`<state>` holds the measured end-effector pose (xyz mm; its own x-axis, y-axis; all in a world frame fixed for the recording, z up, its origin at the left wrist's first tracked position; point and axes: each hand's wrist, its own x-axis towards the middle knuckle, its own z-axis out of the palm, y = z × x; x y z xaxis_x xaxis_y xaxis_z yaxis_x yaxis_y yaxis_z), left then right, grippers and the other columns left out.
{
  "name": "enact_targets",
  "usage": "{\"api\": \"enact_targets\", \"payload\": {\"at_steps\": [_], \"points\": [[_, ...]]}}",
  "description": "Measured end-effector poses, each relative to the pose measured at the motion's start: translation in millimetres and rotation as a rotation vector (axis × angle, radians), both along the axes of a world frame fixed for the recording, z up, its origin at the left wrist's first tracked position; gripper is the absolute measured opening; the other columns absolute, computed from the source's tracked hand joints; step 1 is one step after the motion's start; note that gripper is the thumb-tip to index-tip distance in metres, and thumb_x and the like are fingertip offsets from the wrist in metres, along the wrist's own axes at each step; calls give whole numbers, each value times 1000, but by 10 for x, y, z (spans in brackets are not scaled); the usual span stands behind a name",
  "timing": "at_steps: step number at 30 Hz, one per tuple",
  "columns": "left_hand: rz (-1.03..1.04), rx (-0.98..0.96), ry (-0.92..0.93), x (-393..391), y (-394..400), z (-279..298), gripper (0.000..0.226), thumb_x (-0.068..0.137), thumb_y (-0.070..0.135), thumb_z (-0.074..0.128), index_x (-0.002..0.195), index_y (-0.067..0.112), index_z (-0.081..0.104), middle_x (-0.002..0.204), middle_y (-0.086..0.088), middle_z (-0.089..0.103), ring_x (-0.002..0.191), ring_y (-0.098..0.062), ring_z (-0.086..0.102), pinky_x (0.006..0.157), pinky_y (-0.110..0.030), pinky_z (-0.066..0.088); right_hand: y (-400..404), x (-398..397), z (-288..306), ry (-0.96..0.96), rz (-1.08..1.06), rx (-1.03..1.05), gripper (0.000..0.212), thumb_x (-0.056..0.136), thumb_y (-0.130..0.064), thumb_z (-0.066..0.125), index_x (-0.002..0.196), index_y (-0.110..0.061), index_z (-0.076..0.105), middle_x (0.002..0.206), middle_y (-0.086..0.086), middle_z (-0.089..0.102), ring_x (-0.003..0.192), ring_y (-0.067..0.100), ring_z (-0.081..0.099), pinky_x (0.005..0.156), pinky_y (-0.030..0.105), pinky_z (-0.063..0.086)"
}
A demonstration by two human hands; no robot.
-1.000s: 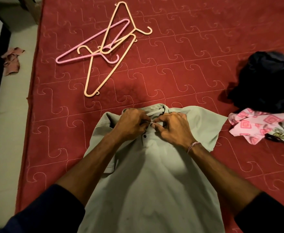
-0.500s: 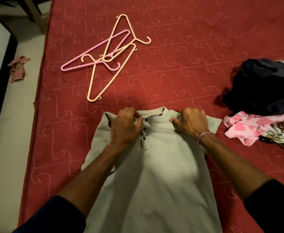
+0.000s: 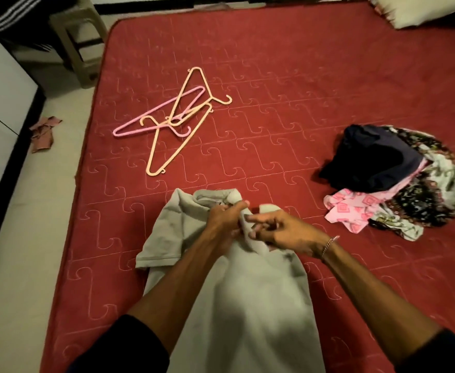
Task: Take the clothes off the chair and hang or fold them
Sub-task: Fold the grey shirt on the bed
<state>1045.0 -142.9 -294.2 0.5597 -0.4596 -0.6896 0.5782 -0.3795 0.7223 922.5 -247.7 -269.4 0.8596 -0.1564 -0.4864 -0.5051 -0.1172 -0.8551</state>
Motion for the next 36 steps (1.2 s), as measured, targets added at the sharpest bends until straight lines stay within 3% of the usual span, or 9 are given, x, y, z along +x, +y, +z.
{"api": "enact_targets", "payload": {"at_steps": [3,7,11,16,20,23,29,32,36], "points": [[-39,101,-189,-78,93,387,15,95,4,49,92,2,63,81,-12,63,80,-28,62,73,-40,56,93,-129,311,67,68,250,44,99,4,54,130,-25,64,100,3,66,94,15,63,92,30,55],[-98,94,-370,-112,209,1098,27,90,19,41,92,7,64,87,-21,61,82,-34,60,70,-42,48,27,-172,903,-33,-22,56,26,101,1,50,114,-5,71,103,9,76,83,20,74,71,26,60],[-143,-30,-441,-241,339,1937,20,85,21,47,66,22,55,67,0,51,69,-19,44,65,-37,35,-191,-236,1217,-160,-224,-197,18,94,2,61,108,-9,66,92,8,73,71,13,64,63,25,52],[-279,-188,-296,-467,579,2873,15,84,16,51,71,17,57,63,-1,51,55,-15,46,53,-26,38,-157,-513,1596,-164,-55,-403,69,82,-28,83,142,-25,50,130,-9,61,115,8,59,99,26,49],[-272,-249,-379,-564,815,3527,25,63,23,60,85,12,58,80,-10,53,71,-23,49,64,-32,42,-50,-653,2016,-175,-40,-615,24,87,-47,73,88,-23,69,79,-9,67,71,6,60,63,26,47],[-242,-266,-484,-602,1023,3919,9,75,16,53,77,10,59,76,-10,54,69,-24,49,60,-29,41,-81,-720,2358,-237,-183,-628,48,89,-45,72,57,-16,51,54,-10,44,52,5,39,50,27,29],[-184,-174,-803,-582,1577,4474,12,94,9,55,88,3,63,72,-13,57,63,-21,51,54,-24,42,-88,-951,3317,-489,-275,-823,12,89,-18,68,78,-21,66,74,-4,65,73,15,59,59,31,37],[-239,-116,-983,-540,1900,4716,20,99,16,57,103,1,70,90,-18,72,80,-23,63,74,-34,50,-79,-1046,3747,-567,-174,-903,14,97,-11,58,101,-15,70,96,2,71,89,20,63,70,32,46],[-272,111,-1356,-580,2195,4956,15,98,17,61,108,12,70,100,-4,70,92,-15,63,83,-35,48,-2,-1137,4152,-711,-138,-1026,13,103,-15,52,108,-8,62,96,4,65,88,25,62,68,27,40]]}}
